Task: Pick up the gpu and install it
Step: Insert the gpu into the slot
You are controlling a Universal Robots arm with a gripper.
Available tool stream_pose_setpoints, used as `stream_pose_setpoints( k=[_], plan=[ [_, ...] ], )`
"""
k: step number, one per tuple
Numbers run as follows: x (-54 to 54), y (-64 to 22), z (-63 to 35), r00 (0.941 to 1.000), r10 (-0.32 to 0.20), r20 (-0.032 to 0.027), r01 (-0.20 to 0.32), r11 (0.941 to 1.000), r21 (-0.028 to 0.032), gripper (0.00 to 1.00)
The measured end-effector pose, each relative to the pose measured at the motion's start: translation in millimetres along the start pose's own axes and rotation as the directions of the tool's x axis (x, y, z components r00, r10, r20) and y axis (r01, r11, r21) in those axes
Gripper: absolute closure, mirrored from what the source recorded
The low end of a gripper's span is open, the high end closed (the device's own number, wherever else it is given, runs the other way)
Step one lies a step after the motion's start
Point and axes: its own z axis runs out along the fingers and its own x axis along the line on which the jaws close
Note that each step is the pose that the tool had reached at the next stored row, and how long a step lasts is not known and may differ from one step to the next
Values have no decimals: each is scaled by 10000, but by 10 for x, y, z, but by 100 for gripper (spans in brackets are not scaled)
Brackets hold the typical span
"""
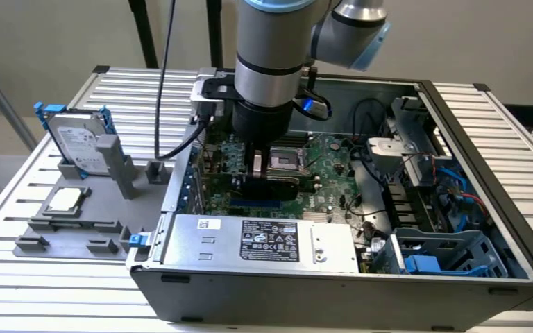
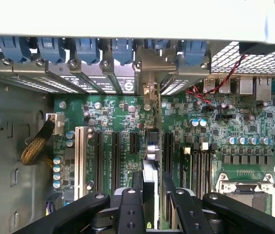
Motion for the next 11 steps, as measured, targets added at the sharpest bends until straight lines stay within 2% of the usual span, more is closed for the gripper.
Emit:
stream_pose_setpoints(
  k=[11],
  plan=[
    [2, -5, 45, 10000, 1, -7, -1, 10000, -9, 73]
  ],
)
